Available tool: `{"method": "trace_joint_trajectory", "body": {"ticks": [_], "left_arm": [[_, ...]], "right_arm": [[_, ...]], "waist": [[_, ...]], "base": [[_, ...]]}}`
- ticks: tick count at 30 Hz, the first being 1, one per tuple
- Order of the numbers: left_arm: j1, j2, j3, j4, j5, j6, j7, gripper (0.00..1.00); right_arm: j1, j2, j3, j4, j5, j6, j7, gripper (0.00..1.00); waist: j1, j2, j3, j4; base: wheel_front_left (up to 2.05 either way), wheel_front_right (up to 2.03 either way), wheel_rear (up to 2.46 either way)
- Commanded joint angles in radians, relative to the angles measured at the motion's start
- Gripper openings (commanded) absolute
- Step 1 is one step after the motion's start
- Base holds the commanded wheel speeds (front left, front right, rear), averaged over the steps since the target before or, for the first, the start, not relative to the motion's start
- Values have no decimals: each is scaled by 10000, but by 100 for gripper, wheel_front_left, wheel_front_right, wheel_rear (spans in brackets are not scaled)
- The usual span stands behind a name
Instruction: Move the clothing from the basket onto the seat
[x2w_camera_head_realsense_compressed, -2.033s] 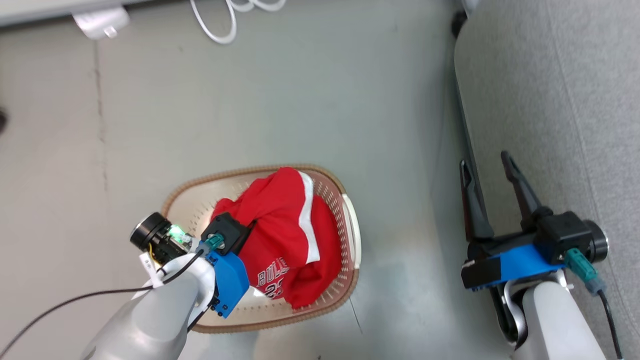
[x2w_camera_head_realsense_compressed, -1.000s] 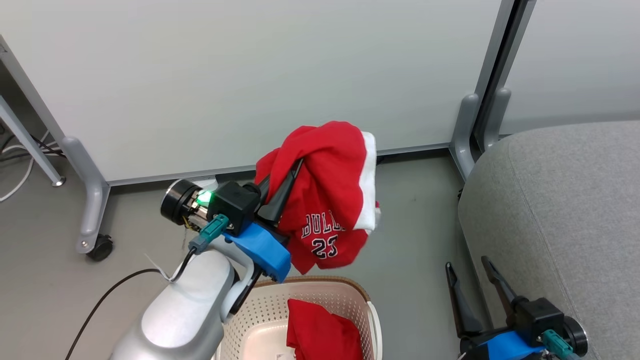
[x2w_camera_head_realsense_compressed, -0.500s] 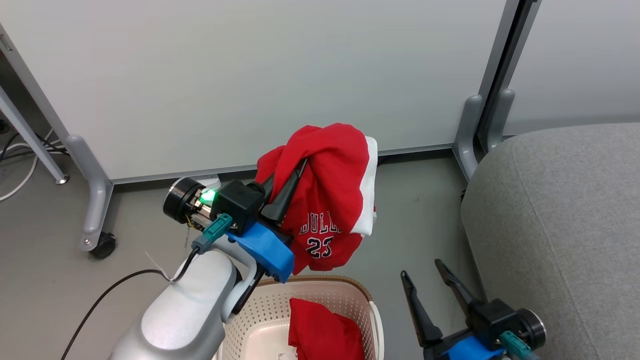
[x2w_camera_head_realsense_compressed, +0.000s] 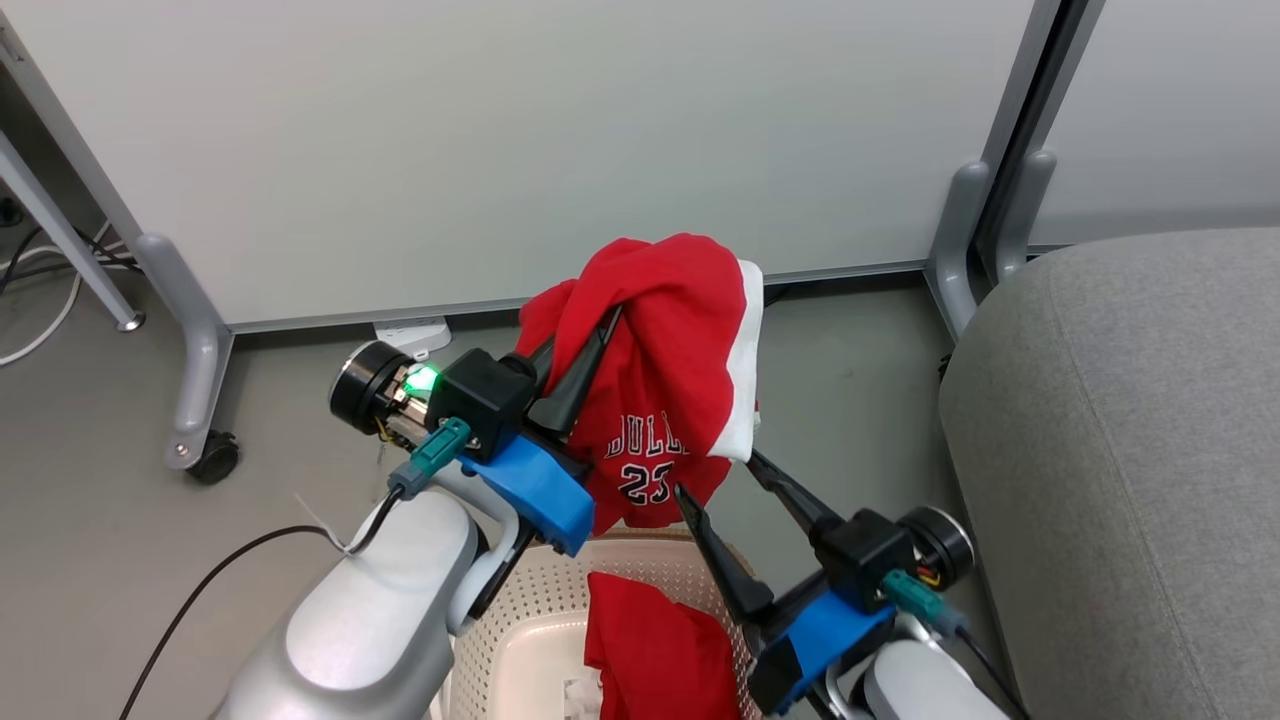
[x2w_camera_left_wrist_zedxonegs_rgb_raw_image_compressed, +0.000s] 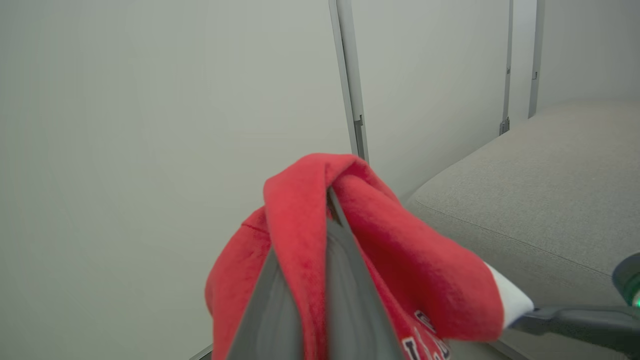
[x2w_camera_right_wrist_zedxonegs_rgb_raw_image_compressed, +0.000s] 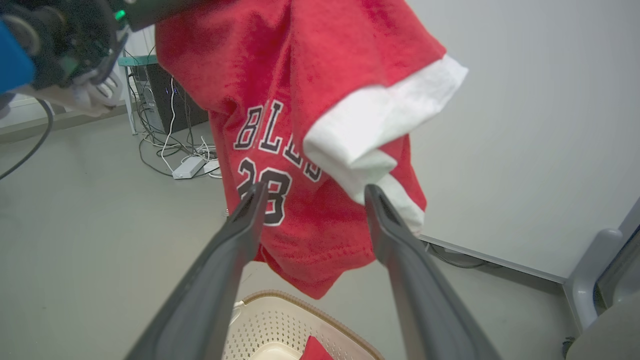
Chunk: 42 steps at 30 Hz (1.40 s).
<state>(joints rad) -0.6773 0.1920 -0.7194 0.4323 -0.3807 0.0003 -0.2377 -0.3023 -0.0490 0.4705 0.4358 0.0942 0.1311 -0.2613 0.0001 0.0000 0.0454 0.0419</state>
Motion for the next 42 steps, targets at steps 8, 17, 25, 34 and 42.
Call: {"method": "trace_joint_trajectory", "body": {"ticks": [8, 17, 25, 34, 42], "left_arm": [[-402, -210, -184, 43, 43, -92, -90, 0], [-656, -409, -281, 216, 49, -181, -176, 0], [-732, -479, -294, 379, 36, -194, -219, 0], [-736, -465, -252, 467, 32, -206, -270, 0], [-711, -465, -282, 540, 34, -241, -294, 0]], "right_arm": [[-1356, -21, 198, 641, 557, -7, -58, 100], [-2068, -18, 63, 865, 872, -7, -58, 45], [-2278, -20, 109, 972, 860, -7, -58, 0], [-2211, -20, 156, 1002, 866, -7, -58, 0], [-2136, -20, 181, 1014, 870, -7, -58, 0]], "waist": [[-1, 0, 327, 292], [-1, 0, 614, 488], [-1, 0, 674, 503], [-1, 0, 644, 467], [-1, 0, 612, 446]], "base": [[0, 0, 0], [0, 0, 0], [0, 0, 0], [0, 0, 0], [0, 0, 0]]}}
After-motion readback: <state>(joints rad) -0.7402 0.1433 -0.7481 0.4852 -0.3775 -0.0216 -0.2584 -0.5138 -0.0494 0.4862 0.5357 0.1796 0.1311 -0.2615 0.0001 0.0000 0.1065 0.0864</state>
